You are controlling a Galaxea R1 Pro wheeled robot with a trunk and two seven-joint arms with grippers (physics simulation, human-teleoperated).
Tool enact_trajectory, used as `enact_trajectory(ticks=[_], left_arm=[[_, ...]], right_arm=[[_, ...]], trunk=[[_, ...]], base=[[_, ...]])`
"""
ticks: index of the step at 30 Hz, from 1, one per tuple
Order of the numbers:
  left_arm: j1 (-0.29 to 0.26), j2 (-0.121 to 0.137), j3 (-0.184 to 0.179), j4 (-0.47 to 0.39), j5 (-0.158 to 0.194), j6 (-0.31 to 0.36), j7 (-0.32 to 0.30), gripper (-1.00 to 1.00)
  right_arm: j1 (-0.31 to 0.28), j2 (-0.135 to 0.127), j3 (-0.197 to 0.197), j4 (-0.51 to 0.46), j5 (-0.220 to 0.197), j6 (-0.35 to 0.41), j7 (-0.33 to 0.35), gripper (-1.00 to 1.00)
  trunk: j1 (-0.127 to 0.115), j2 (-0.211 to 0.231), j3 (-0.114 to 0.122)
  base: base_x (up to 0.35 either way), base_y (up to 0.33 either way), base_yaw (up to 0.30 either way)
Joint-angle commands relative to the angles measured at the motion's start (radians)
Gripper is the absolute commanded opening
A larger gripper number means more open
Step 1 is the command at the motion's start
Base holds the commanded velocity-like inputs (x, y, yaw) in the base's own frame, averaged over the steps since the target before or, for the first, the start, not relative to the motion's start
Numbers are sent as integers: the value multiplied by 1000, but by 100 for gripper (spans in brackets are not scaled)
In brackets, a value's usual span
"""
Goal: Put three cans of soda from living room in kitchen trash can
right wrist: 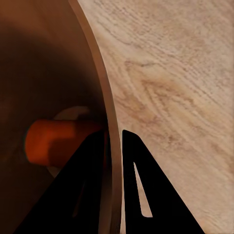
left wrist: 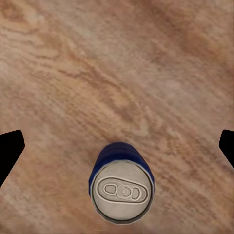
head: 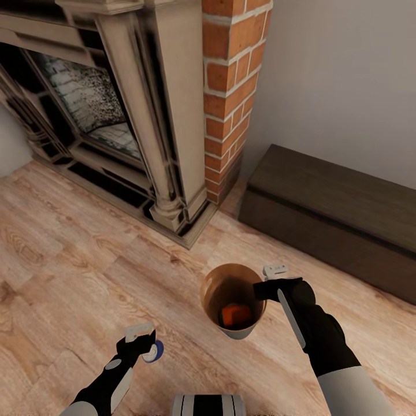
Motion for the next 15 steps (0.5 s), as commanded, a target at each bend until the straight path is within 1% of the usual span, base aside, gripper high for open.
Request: enact_trajectory(ticks=[1,15], left_arm=[[0,0,0,0,0,0,0,100],[0,0,0,0,0,0,0,100]], right_arm=[[0,0,0,0,-19,0,5,-100],[0,0,0,0,-19,0,5,-100]], trunk=[[0,0,-2],[0,0,-24]], base=[[0,0,0],[0,0,0]])
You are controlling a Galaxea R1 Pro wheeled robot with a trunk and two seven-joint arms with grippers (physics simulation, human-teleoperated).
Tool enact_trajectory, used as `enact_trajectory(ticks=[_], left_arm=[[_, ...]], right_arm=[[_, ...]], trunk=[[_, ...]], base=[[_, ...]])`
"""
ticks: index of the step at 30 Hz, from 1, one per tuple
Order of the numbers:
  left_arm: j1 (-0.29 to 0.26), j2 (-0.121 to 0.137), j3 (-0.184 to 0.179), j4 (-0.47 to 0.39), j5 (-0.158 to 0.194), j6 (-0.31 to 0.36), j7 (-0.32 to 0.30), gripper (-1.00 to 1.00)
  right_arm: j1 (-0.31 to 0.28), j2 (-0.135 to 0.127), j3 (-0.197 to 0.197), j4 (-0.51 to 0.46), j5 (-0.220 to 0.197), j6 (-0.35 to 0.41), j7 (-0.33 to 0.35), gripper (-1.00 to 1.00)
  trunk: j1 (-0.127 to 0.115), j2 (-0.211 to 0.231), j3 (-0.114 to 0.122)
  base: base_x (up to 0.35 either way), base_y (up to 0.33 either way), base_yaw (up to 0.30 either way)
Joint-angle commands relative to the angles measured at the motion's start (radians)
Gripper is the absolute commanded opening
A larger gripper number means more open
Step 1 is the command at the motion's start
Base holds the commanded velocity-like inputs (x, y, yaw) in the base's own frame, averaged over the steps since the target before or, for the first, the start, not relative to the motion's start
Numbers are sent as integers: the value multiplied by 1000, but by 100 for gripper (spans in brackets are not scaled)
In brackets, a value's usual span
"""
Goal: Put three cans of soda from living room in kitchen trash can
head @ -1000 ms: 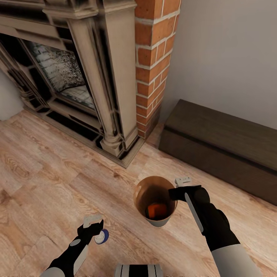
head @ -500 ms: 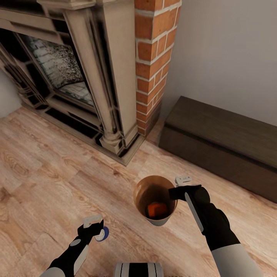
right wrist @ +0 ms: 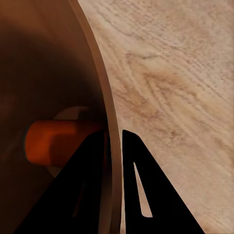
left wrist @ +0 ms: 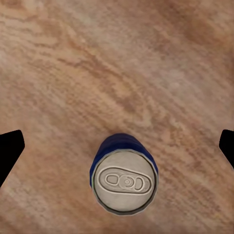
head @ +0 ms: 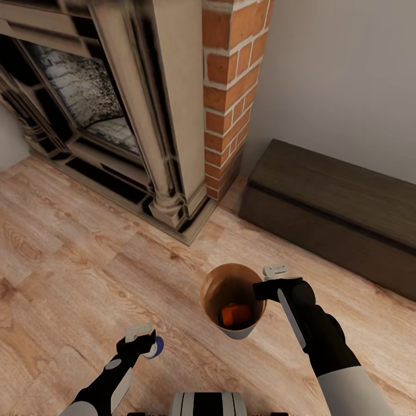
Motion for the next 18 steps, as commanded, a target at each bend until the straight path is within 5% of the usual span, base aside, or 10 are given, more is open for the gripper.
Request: enact_trajectory(ticks=[1,18], left_arm=[[0,0,0,0,0,0,0,100],[0,0,-1,0,0,0,0,100]], right_arm=[[0,0,0,0,-19,0,5,-100],[0,0,0,0,-19,0,5,-100]], trunk=[[0,0,-2],[0,0,-29]], base=[[0,0,0],[0,0,0]])
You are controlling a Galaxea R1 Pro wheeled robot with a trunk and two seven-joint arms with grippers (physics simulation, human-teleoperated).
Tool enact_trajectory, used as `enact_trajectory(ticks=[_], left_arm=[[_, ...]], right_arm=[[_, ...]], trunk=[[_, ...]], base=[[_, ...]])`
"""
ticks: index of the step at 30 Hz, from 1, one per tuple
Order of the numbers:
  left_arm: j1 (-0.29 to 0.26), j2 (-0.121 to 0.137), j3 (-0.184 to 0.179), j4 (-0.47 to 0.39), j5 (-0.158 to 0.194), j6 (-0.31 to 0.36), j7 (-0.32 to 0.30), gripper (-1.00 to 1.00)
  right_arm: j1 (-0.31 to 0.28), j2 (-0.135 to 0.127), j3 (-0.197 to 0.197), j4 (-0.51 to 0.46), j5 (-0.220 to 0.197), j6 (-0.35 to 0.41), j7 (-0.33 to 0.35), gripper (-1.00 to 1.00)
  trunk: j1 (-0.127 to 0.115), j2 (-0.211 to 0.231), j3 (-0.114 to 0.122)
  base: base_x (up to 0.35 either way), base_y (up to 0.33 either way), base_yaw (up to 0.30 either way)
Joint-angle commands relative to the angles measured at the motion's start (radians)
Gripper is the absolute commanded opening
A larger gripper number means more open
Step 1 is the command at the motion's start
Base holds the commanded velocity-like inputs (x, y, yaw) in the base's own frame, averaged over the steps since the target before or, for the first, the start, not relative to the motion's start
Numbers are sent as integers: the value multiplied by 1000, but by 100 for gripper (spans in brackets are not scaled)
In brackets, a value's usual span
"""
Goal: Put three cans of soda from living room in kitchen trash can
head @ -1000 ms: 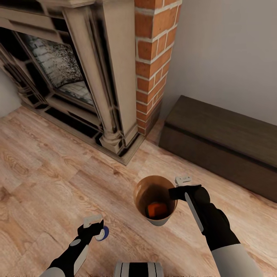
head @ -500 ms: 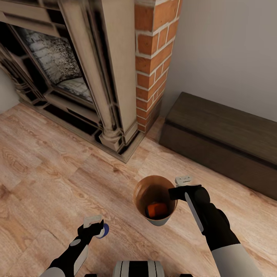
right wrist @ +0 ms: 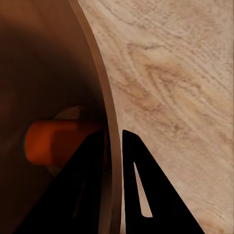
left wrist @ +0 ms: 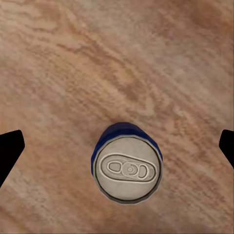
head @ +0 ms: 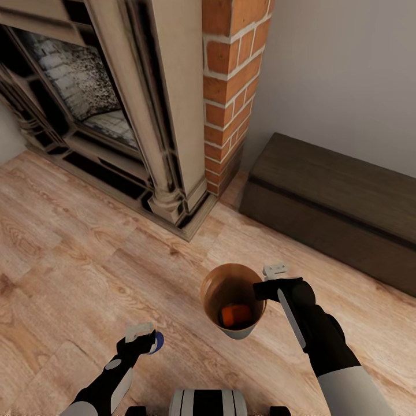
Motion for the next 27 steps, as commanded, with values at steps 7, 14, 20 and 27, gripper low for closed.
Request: enact_trajectory(ticks=[7,14,20,27], left_arm=[[0,0,-1,0,0,0,0,100],[0,0,-1,0,1,0,0,100],[0,0,0,1,0,0,0,100],[0,0,-1,1,0,0,0,100]], right_arm=[[0,0,0,0,-20,0,5,-100],[0,0,0,0,-20,0,5,-100],[0,0,0,0,-21,0,5,-100],[0,0,0,0,-21,0,5,-100]], trunk=[[0,0,-11],[0,0,-18],[15,-28,-32],[38,-70,-50]], base=[[0,0,0],[0,0,0],[0,0,0],[0,0,0]])
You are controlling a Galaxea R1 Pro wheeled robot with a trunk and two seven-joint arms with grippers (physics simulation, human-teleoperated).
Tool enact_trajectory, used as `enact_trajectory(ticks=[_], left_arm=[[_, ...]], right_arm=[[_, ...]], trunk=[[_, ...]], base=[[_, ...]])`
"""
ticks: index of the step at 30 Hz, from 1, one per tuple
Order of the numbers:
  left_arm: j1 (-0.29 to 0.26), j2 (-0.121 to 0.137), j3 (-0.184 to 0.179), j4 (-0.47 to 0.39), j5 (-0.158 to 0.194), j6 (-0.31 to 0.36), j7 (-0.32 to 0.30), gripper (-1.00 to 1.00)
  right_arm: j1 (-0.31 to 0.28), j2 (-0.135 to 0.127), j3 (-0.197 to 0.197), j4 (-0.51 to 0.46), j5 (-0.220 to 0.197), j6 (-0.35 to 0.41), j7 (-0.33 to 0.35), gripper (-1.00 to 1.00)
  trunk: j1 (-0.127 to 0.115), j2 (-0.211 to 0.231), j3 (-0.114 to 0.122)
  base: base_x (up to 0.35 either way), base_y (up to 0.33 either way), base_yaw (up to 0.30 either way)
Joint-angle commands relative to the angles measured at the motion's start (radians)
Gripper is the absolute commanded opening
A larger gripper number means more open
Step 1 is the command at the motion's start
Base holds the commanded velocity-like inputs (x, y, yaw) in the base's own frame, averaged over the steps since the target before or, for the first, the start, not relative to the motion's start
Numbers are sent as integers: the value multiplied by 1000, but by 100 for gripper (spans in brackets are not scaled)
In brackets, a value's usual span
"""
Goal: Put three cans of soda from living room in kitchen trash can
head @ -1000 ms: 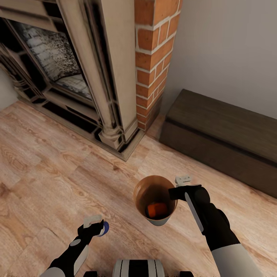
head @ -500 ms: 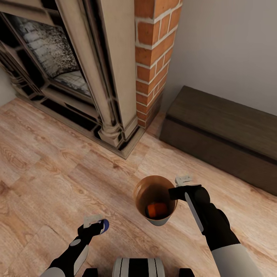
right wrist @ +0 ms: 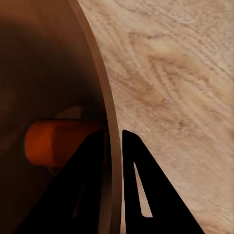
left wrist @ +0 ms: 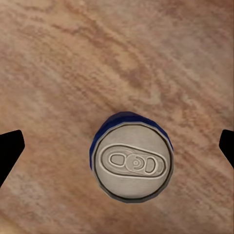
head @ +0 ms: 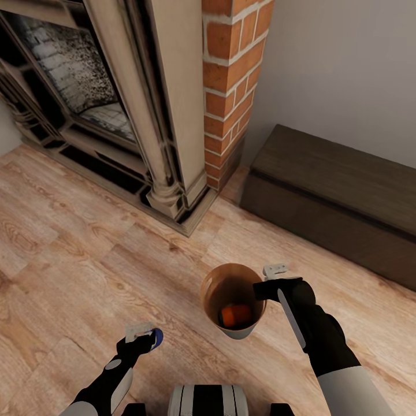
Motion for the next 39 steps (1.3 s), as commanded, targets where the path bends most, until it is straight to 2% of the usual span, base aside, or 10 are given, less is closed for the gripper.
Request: enact_trajectory(ticks=[1,4,8,22,31,39], left_arm=[[0,0,0,0,0,0,0,100],[0,0,0,0,0,0,0,100],[0,0,0,0,0,0,0,100],[0,0,0,0,0,0,0,100],[0,0,0,0,0,0,0,100],[0,0,0,0,0,0,0,100]], right_arm=[[0,0,0,0,-20,0,5,-100],[0,0,0,0,-20,0,5,-100],[0,0,0,0,-20,0,5,-100],[0,0,0,0,-20,0,6,-100],[0,1,0,-67,-21,0,8,-100],[0,2,0,-80,-25,-1,10,-100]], trunk=[[0,0,0],[0,0,0],[15,-28,-13],[15,-28,-13],[15,-28,-13],[15,-28,-13]], base=[[0,0,0],[0,0,0],[0,0,0],[0,-22,0],[0,-90,0],[0,-7,0]])
